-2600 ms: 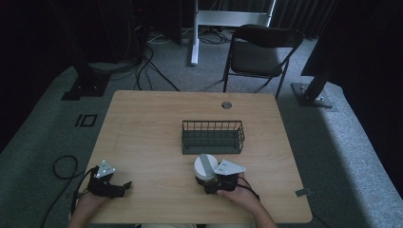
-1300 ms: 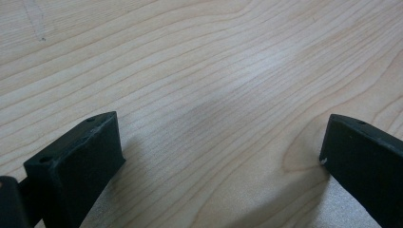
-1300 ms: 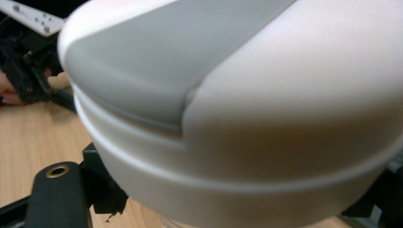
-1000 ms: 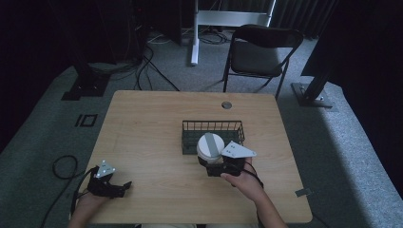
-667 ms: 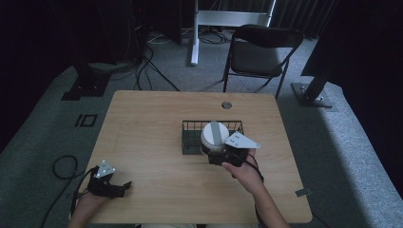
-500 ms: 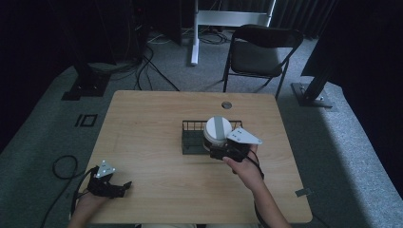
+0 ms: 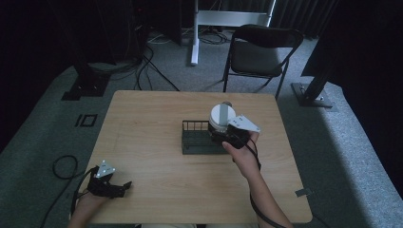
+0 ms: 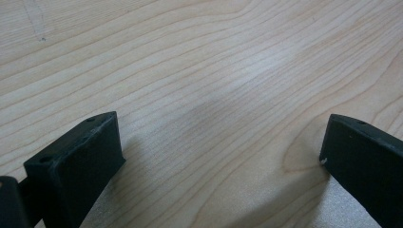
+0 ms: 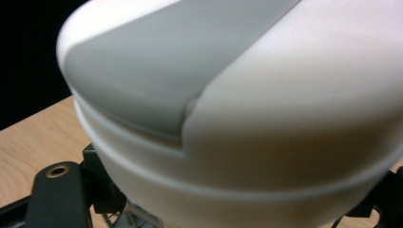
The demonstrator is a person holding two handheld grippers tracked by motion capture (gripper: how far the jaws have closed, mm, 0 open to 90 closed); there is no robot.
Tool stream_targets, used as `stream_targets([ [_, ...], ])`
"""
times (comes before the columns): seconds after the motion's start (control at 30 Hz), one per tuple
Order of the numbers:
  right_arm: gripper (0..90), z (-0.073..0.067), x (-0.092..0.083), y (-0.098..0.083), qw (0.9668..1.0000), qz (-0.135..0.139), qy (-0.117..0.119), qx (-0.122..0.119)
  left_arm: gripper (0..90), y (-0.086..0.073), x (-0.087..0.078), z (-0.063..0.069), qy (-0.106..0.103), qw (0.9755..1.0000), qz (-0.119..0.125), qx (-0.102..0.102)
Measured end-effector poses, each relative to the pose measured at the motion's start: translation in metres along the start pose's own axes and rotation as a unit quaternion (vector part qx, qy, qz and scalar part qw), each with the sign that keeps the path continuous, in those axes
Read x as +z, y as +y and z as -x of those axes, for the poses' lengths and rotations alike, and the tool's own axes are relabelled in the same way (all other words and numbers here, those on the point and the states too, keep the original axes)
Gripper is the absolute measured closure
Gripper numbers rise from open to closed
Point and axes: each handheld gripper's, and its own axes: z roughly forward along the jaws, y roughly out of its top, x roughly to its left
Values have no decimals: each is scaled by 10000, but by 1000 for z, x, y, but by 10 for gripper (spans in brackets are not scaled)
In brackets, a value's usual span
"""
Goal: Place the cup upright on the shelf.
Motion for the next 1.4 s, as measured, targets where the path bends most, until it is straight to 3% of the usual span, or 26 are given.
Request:
stream_targets([
  [0.37,181,0,22,-2,9987,-332,-354,150,5,0,0,0,0,10000,-1,0],
  [0.57,181,0,31,-7,9971,-571,-439,228,5,0,0,0,-1,10000,-1,0],
  [0.73,181,0,35,-12,9963,-624,-349,471,5,0,0,0,2,10000,0,5],
  [0.87,181,-1,37,-14,9954,-629,-435,574,5,0,0,0,-1,10000,-1,-1],
  [1.4,180,-4,52,-25,9923,-913,-743,386,5,0,0,0,0,10000,-1,1],
])
